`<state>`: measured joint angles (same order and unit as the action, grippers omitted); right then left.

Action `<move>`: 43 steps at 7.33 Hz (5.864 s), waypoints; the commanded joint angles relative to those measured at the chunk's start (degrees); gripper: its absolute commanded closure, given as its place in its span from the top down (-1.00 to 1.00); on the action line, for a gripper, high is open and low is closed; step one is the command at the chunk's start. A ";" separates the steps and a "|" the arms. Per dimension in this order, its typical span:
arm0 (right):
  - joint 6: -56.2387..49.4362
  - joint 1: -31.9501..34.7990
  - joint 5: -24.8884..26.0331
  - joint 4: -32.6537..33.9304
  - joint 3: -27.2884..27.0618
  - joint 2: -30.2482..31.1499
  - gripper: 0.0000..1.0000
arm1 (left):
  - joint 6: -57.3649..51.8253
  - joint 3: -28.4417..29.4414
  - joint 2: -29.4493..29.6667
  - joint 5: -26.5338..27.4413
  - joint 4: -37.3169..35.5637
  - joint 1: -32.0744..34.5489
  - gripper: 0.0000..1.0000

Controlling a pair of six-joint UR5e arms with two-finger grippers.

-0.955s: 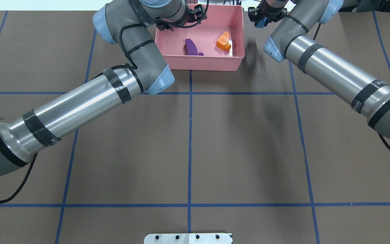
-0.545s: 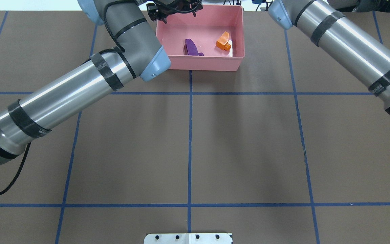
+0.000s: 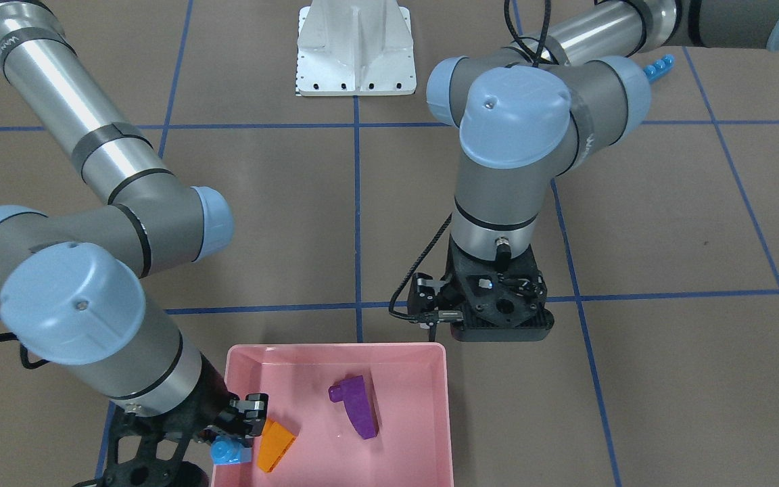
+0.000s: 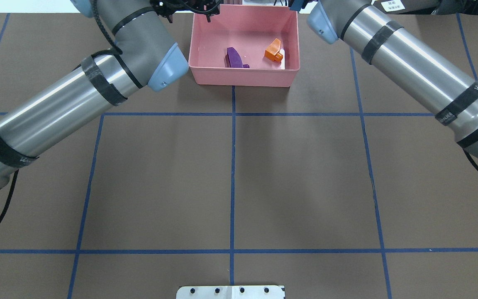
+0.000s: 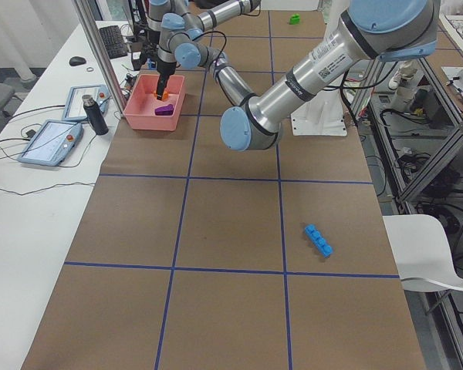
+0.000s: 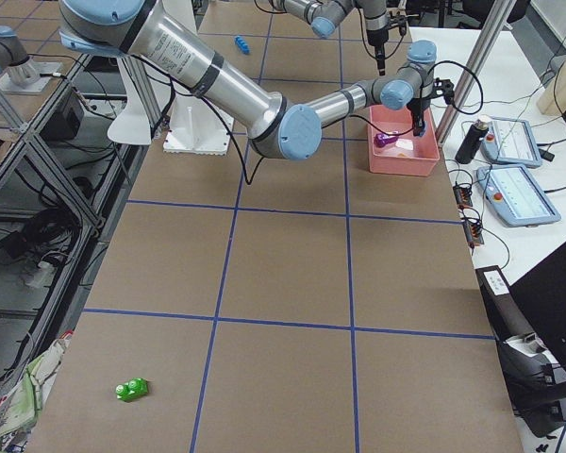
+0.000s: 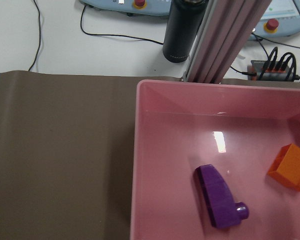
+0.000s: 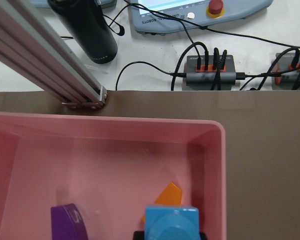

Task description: Put all blocks into box

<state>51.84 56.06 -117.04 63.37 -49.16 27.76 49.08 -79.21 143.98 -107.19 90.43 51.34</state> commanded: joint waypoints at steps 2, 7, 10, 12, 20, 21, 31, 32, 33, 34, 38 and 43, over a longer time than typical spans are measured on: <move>0.63 -2.01 3.31 -4.66 2.76 -1.31 1.00 | -12.04 -17.42 -19.72 -3.63 -2.19 0.25 1.00; -1.55 -0.18 2.35 10.86 -8.73 -0.08 1.00 | -24.11 -41.87 -50.76 -8.56 -3.78 0.25 1.00; -4.36 3.69 -1.95 26.13 -30.65 12.44 1.00 | -32.68 -46.03 -60.80 -8.74 -3.42 -0.45 1.00; -15.38 6.24 -3.28 41.32 -49.09 24.20 1.00 | -34.75 -46.91 -69.40 -9.09 1.98 -4.90 1.00; -47.39 17.48 -3.37 59.33 -63.25 46.56 1.00 | -15.62 -44.19 -91.77 -6.39 33.21 -34.78 0.97; -51.88 18.89 -3.37 59.41 -63.16 48.94 1.00 | -15.25 -43.84 -91.77 -6.02 33.40 -36.56 0.97; -63.51 24.25 -7.06 59.68 -62.90 61.34 1.00 | -15.07 -34.26 -90.54 -3.21 38.85 -41.76 0.64; -63.97 25.66 -6.98 59.59 -63.33 63.01 1.00 | -14.98 -34.35 -90.54 -3.21 39.03 -41.76 0.12; -64.84 26.46 -6.97 59.68 -63.34 63.72 1.00 | -15.15 -34.35 -90.54 -3.21 39.20 -41.76 -0.61; -67.98 27.51 -6.97 59.51 -63.25 65.38 1.00 | -14.89 -34.52 -91.06 -3.55 41.55 -41.76 -1.00; -78.27 32.17 -6.97 59.24 -63.60 71.89 1.00 | -7.17 -39.32 -94.31 -6.26 47.20 -41.06 -1.00; -80.84 33.41 -6.71 58.02 -66.15 81.38 1.00 | -2.67 -47.01 -86.99 -30.92 46.68 -18.82 -1.00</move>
<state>-28.51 89.42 -123.92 122.02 -114.76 106.48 46.21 -126.05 52.38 -130.18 137.46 23.27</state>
